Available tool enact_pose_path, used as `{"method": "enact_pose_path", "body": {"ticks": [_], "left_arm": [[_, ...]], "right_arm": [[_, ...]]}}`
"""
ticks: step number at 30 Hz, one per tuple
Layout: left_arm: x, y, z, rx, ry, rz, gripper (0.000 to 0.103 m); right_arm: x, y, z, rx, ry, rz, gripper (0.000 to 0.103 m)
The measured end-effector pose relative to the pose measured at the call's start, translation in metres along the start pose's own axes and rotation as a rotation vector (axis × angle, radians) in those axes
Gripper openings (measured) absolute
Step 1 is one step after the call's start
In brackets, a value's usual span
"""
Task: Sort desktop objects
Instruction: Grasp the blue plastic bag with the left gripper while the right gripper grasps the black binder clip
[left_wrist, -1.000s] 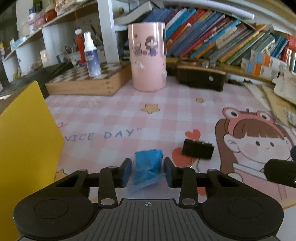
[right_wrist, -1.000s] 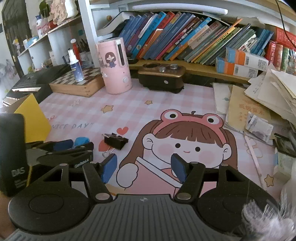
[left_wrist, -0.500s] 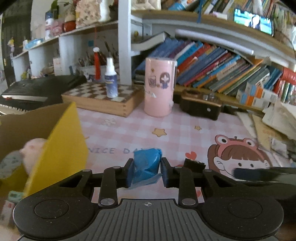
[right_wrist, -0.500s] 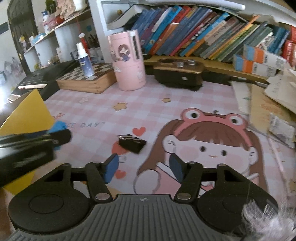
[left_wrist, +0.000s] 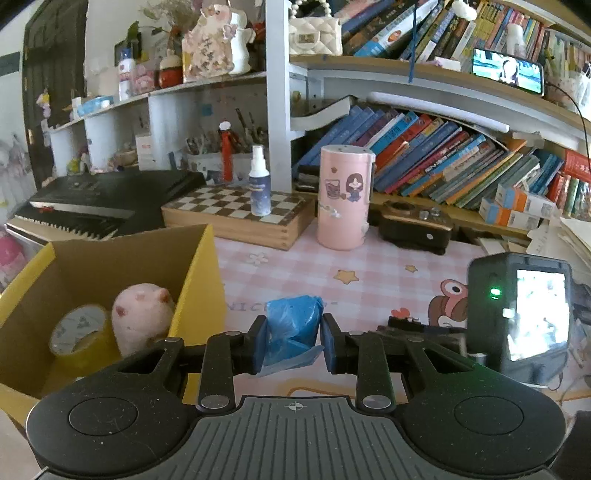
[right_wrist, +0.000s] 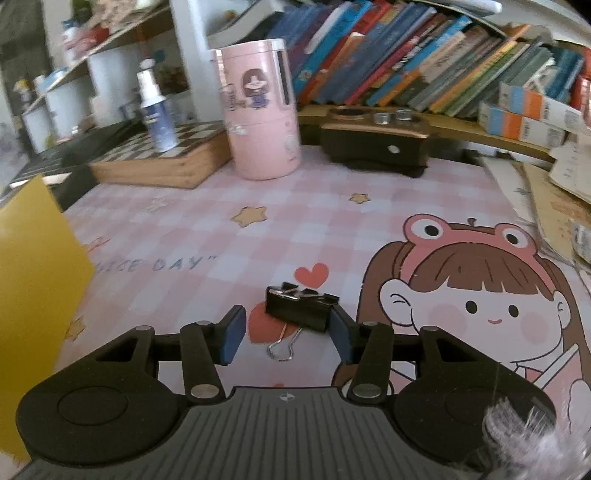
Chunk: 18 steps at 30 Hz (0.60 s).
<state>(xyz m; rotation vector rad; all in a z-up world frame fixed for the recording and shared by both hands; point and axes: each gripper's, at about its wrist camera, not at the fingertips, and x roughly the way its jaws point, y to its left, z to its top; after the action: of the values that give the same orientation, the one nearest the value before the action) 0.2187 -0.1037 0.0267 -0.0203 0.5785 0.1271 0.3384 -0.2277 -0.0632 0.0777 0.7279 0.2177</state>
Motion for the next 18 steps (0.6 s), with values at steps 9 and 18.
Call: {"method": "enact_pose_path", "body": {"ticks": [9, 18], "left_arm": [[-0.009, 0.010, -0.003, -0.017, -0.004, 0.026, 0.028], [-0.014, 0.013, -0.004, -0.037, -0.016, 0.026, 0.028]], "right_arm": [[0.016, 0.012, 0.002, -0.028, -0.046, -0.118, 0.047], [0.017, 0.006, 0.006, -0.048, -0.062, -0.119, 0.042]]}}
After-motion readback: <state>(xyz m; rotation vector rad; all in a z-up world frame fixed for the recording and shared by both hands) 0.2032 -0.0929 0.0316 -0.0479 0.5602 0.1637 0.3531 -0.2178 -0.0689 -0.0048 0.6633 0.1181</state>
